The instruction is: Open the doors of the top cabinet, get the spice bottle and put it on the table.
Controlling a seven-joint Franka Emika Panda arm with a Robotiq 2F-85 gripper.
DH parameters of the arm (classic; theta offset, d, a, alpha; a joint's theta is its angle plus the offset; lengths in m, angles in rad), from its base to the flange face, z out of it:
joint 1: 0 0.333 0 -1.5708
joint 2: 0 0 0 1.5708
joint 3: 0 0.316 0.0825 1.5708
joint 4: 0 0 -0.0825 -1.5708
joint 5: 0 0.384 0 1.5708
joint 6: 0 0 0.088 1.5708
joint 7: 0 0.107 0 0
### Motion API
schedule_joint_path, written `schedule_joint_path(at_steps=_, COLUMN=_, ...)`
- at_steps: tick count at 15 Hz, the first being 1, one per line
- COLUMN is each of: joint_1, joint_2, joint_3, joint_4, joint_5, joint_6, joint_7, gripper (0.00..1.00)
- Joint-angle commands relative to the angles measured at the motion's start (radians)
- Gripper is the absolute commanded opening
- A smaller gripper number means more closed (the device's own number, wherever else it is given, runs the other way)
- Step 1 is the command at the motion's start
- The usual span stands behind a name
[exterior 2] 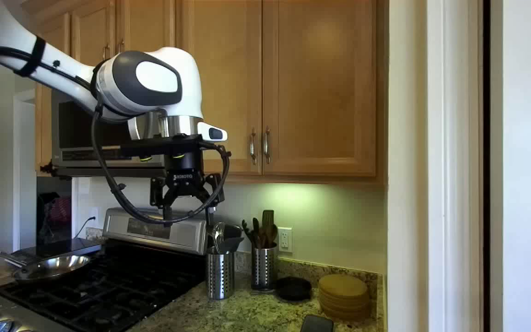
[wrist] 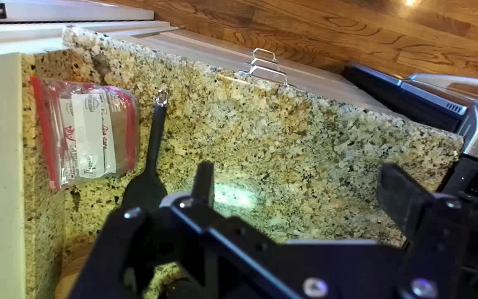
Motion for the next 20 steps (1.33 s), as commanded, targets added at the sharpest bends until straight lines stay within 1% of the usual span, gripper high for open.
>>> schedule_joint_path(at_steps=1, joint_1=-0.005, joint_2=0.001, joint_3=0.004, joint_4=0.003, joint_5=0.002, joint_6=-0.003, joint_7=-0.002, gripper=1.0)
schedule_joint_path(at_steps=11, joint_1=-0.005, joint_2=0.001, joint_3=0.004, joint_4=0.003, joint_5=0.002, joint_6=-0.003, joint_7=-0.002, gripper=1.0)
schedule_joint_path(at_steps=15, joint_1=0.012, joint_2=0.031, joint_3=0.022, joint_4=0.012, joint_5=0.013, joint_6=0.055, joint_7=0.006, gripper=1.0)
schedule_joint_path(at_steps=20, joint_1=0.033, joint_2=0.096, joint_3=0.062, joint_4=0.067, joint_5=0.017, joint_6=0.197, joint_7=0.017, gripper=1.0)
